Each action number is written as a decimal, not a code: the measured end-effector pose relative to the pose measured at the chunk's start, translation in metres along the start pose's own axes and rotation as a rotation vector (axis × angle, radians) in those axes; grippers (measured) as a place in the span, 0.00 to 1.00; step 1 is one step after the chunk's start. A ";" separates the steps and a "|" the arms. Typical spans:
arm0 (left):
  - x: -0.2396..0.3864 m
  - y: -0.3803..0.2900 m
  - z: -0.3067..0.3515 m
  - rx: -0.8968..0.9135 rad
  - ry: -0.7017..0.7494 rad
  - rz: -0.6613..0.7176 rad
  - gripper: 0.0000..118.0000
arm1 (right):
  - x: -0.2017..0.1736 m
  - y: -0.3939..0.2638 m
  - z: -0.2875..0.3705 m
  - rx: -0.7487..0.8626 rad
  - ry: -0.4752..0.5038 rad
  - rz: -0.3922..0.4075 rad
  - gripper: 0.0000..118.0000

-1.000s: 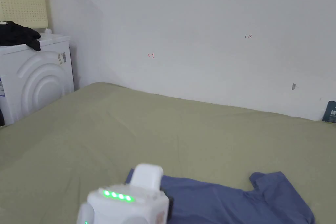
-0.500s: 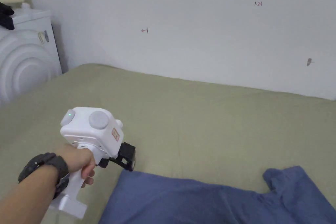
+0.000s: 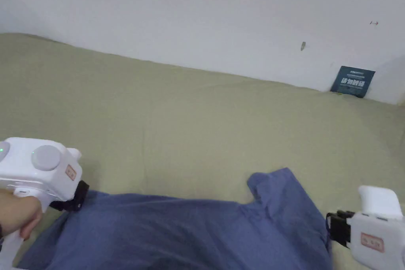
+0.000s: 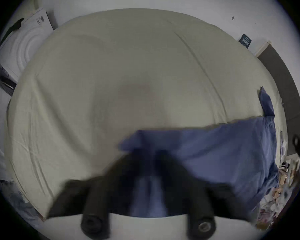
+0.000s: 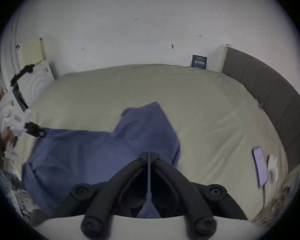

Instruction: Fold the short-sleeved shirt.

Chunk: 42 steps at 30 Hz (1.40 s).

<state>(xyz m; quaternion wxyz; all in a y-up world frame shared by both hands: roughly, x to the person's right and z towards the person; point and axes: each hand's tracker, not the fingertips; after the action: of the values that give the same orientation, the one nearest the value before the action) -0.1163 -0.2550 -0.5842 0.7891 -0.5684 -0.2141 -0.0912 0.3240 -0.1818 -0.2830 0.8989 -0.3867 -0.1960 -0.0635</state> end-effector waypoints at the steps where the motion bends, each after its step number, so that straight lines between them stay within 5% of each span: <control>1: -0.001 -0.003 0.001 0.007 -0.044 0.035 0.05 | 0.011 0.014 -0.022 -0.058 0.047 0.022 0.38; 2: -0.002 -0.005 0.002 0.000 -0.035 0.040 0.05 | 0.024 0.028 -0.045 -0.119 0.105 -0.012 0.60; 3: -0.002 -0.007 0.004 0.009 -0.036 0.039 0.05 | 0.033 0.036 -0.064 -0.181 0.140 -0.047 0.68; 5: -0.005 -0.012 0.010 0.022 -0.054 0.054 0.05 | 0.051 0.048 -0.101 -0.335 0.201 -0.115 0.68; 9: -0.006 -0.017 0.012 0.021 -0.083 0.057 0.05 | 0.059 0.054 -0.139 -0.408 0.065 -0.091 0.67; 13: -0.002 -0.016 0.012 0.010 -0.082 0.042 0.05 | 0.061 0.055 -0.162 -0.513 0.130 -0.188 0.67; 17: 0.000 -0.012 0.008 0.004 -0.073 0.023 0.05 | 0.046 0.053 -0.169 -0.523 0.073 -0.073 0.67; 19: 0.000 -0.012 0.007 0.003 -0.076 0.022 0.05 | 0.039 0.051 -0.161 -0.496 0.022 -0.004 0.52; 21: -0.001 -0.011 0.006 0.008 -0.080 0.028 0.05 | 0.034 0.052 -0.153 -0.467 -0.039 0.057 0.01; 25: -0.002 -0.012 0.013 0.062 -0.105 0.034 0.05 | 0.040 0.050 -0.132 -0.429 0.082 -0.071 0.01; 34: 0.009 -0.031 0.085 0.177 -0.153 -0.083 0.05 | 0.022 0.048 -0.011 -0.193 0.177 0.054 0.01; 42: -0.003 -0.079 0.155 0.251 -0.199 -0.096 0.05 | 0.032 0.021 0.093 -0.093 0.186 0.046 0.01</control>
<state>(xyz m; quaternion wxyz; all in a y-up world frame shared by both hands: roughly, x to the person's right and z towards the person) -0.1861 -0.1370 -0.4775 0.8236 -0.4607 -0.3277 -0.0444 0.3308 -0.0987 -0.2261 0.8954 -0.4249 -0.0999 -0.0876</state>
